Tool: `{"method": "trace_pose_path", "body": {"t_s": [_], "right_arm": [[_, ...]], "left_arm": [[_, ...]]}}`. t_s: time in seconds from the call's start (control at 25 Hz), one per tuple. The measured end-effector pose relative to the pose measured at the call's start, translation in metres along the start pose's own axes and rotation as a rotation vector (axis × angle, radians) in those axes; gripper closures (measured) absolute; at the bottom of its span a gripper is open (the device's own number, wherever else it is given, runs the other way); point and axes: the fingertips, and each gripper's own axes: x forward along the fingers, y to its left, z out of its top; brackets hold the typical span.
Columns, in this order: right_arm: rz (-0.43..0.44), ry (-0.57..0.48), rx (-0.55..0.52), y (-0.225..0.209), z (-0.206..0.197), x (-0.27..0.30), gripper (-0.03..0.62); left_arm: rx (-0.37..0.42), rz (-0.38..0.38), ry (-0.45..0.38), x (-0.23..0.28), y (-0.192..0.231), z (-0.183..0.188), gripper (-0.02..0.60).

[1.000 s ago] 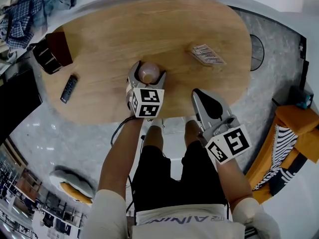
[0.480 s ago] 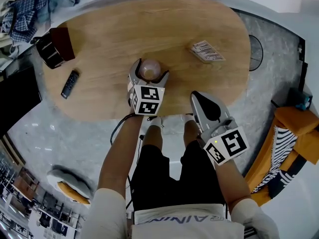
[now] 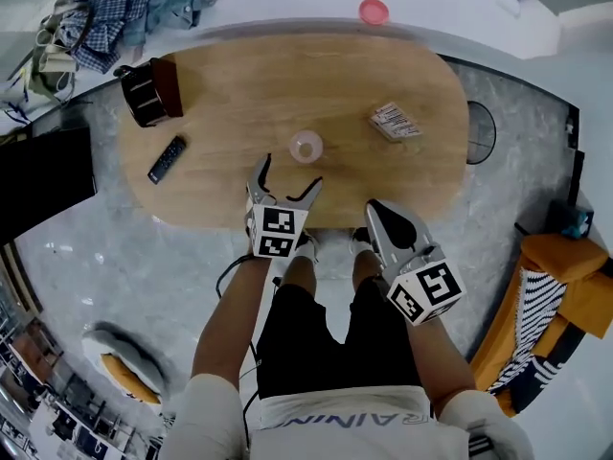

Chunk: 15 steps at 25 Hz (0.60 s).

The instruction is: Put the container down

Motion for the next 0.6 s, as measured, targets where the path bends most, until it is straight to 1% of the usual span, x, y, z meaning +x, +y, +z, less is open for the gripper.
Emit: {"method": "trace_pose_path", "body": {"t_s": [0.08,0.24,0.36,0.4,0.48,0.6], "right_arm": [[0.005,-0.011,-0.009,0.008,0.009,-0.008,0.579],[0.015,-0.044,-0.062,0.025,0.039,-0.024,0.579],[0.03,-0.087,-0.115,0.043,0.074,-0.038,0.579],[0.035,-0.106,-0.13,0.049,0.088,-0.043,0.579],[0.046,-0.145,-0.162,0.062,0.116,-0.055,0.579],[0.072,-0.191,-0.206,0.085,0.151,-0.076,0.579]], "left_arm": [[-0.028,0.021,-0.027,-0.032,0.001,0.014,0.111],[-0.072,0.097,-0.135,-0.103,0.005,0.065,0.202],[-0.075,0.15,-0.225,-0.162,0.004,0.114,0.278],[-0.077,0.161,-0.254,-0.181,0.004,0.13,0.293],[-0.092,0.173,-0.306,-0.217,0.002,0.159,0.336],[-0.119,0.188,-0.357,-0.27,-0.006,0.191,0.376]]}}
